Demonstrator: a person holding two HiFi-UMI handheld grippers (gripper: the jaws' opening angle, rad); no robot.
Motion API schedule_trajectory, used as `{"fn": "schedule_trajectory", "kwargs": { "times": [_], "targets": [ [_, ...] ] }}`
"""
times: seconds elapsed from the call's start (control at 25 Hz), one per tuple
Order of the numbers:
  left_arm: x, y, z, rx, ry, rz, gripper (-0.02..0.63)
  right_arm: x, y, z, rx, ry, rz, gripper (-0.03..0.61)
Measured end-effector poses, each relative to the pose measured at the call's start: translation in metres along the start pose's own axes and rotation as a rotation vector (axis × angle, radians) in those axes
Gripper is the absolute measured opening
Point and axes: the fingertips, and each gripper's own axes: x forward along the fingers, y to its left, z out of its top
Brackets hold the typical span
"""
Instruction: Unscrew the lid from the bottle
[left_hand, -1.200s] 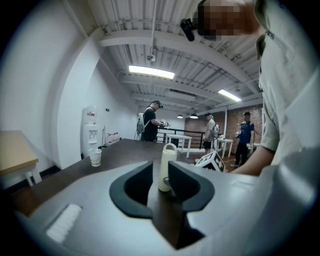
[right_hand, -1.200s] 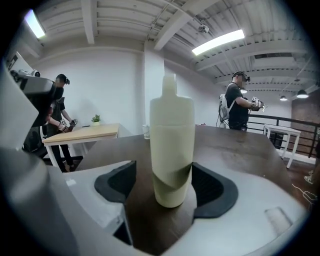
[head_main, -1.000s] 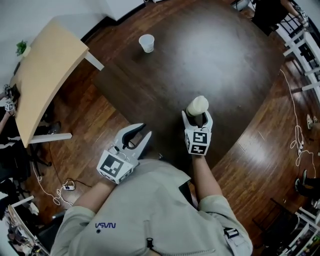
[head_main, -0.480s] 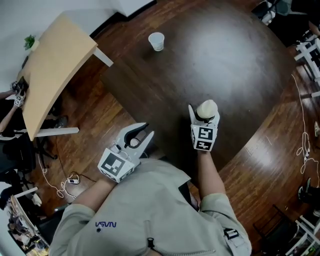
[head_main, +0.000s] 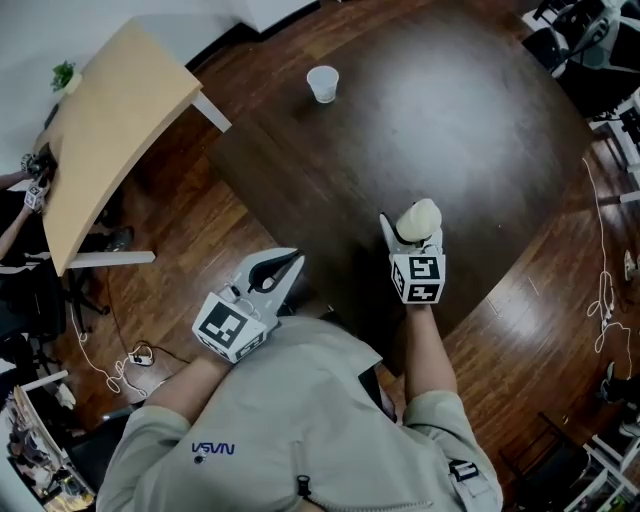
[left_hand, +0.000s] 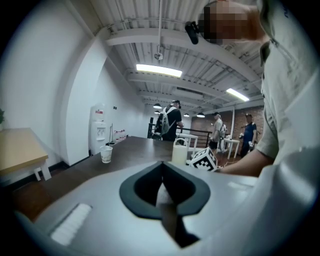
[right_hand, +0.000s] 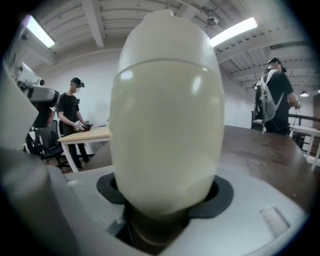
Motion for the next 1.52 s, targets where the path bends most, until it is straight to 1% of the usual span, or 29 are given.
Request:
{"fn": "schedule_trajectory", "kwargs": {
  "times": [0.08,0.2,0.28,0.32,0.4,0.44,0.48,0.56,0.64,0.76,0.88,1.0,1.12,1.28,1.32,1.4,1.52],
  "targets": [
    [-0.003,0.002,0.003,-0.025,-0.018,-0.012,0.003,-0.007,0.024,0.010,0.011,0.010,0.139,0.298],
    [-0.006,-0.001,0.010,-0.081,-0.050,-0.045,0.003,-0.031,0.065,0.021,0.052,0.038,0.403,0.298],
    [-0.006,-0.006,0.019,-0.129,-0.075,-0.098,0.003,-0.051,0.093,0.031,0.095,0.061,0.585,0.298],
    [-0.005,-0.009,0.024,-0.153,-0.086,-0.138,0.013,-0.062,0.107,0.036,0.113,0.074,0.674,0.298],
    [-0.003,-0.017,0.036,-0.183,-0.097,-0.241,0.116,-0.082,0.135,0.044,0.135,0.104,0.847,0.298],
    [-0.001,-0.022,0.040,-0.188,-0.097,-0.299,0.174,-0.091,0.149,0.048,0.134,0.120,0.927,0.298],
    [0.000,-0.028,0.045,-0.187,-0.096,-0.356,0.215,-0.101,0.163,0.052,0.127,0.136,1.003,0.298],
    [0.005,-0.043,0.053,-0.188,-0.093,-0.462,0.269,-0.124,0.183,0.058,0.106,0.163,1.142,0.298],
    [0.012,-0.062,0.062,-0.210,-0.095,-0.563,0.312,-0.150,0.194,0.062,0.083,0.188,1.263,0.298],
    [0.016,-0.082,0.077,-0.271,-0.116,-0.702,0.331,-0.180,0.206,0.064,0.037,0.239,1.407,0.298],
    [0.014,-0.092,0.090,-0.326,-0.143,-0.796,0.356,-0.197,0.214,0.063,-0.010,0.291,1.493,0.298],
    [0.014,-0.101,0.094,-0.327,-0.136,-0.858,0.364,-0.201,0.219,0.061,-0.044,0.325,1.521,0.298],
    [0.012,-0.110,0.094,-0.326,-0.129,-0.903,0.362,-0.204,0.223,0.058,-0.055,0.343,1.536,0.298],
    [0.011,-0.117,0.090,-0.328,-0.112,-0.935,0.354,-0.206,0.227,0.056,-0.065,0.355,1.556,0.298],
    [0.011,-0.117,0.089,-0.331,-0.110,-0.936,0.342,-0.207,0.227,0.056,-0.070,0.354,1.559,0.298],
    [0.012,-0.115,0.089,-0.342,-0.113,-0.928,0.285,-0.209,0.228,0.056,-0.076,0.352,1.565,0.298],
    [0.014,-0.115,0.091,-0.342,-0.122,-0.916,0.287,-0.208,0.227,0.058,-0.079,0.339,1.558,0.298]
  ]
}}
